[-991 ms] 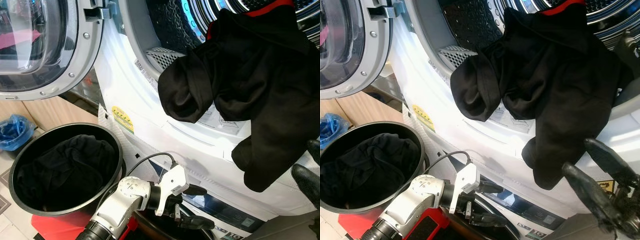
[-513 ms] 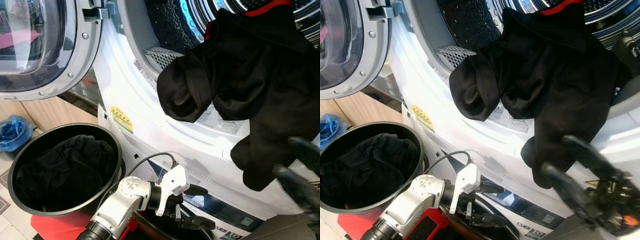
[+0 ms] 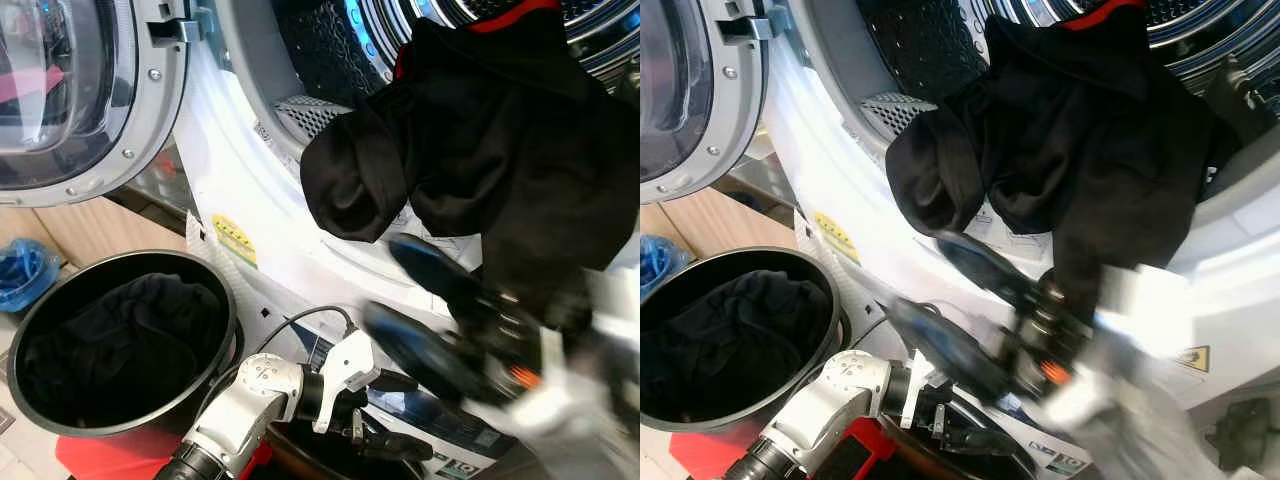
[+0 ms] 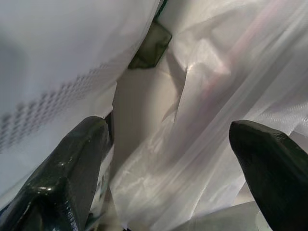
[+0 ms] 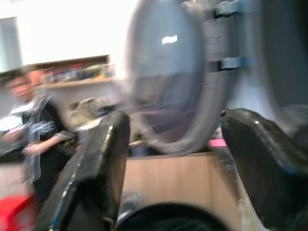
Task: Clothes washing
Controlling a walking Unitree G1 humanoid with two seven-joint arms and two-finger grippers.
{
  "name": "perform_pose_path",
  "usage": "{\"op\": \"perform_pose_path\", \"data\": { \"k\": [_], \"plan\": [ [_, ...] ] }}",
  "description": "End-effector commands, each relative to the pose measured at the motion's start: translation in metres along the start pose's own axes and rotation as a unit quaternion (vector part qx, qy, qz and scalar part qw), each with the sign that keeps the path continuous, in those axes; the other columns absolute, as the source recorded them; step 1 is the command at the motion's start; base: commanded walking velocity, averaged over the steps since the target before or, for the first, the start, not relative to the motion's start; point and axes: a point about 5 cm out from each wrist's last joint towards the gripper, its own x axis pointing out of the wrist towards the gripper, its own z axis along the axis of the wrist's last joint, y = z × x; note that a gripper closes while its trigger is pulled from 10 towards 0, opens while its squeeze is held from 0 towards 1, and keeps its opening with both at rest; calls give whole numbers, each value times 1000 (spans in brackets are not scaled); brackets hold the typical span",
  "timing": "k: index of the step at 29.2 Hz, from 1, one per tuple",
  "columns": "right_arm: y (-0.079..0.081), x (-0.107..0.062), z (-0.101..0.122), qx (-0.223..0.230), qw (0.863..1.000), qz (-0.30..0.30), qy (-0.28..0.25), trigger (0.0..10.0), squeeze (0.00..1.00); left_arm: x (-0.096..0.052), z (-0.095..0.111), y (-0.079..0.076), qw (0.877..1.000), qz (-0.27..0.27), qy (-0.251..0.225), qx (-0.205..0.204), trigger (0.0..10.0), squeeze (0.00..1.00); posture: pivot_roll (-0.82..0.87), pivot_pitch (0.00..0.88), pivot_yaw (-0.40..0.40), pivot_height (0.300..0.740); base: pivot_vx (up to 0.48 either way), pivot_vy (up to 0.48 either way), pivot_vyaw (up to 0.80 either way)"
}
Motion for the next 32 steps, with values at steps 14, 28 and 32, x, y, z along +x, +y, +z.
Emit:
{"op": "perform_pose_path", "data": {
  "k": [14,28,32],
  "plan": [
    [6,77,-32,-43,998,36,37,10000,0,-5,-28,1,999,26,26,-32,10000,0,-33,166,-64,740,0,0,0],
    [30,-29,-14,20,997,46,59,10000,0,-3,-28,-4,999,11,24,-26,10000,0,-58,174,-71,740,0,0,0],
    [53,-59,-19,76,990,54,108,10000,0,-1,-30,-5,999,4,26,-26,10000,0,-68,170,-76,740,0,0,0]
  ]
}}
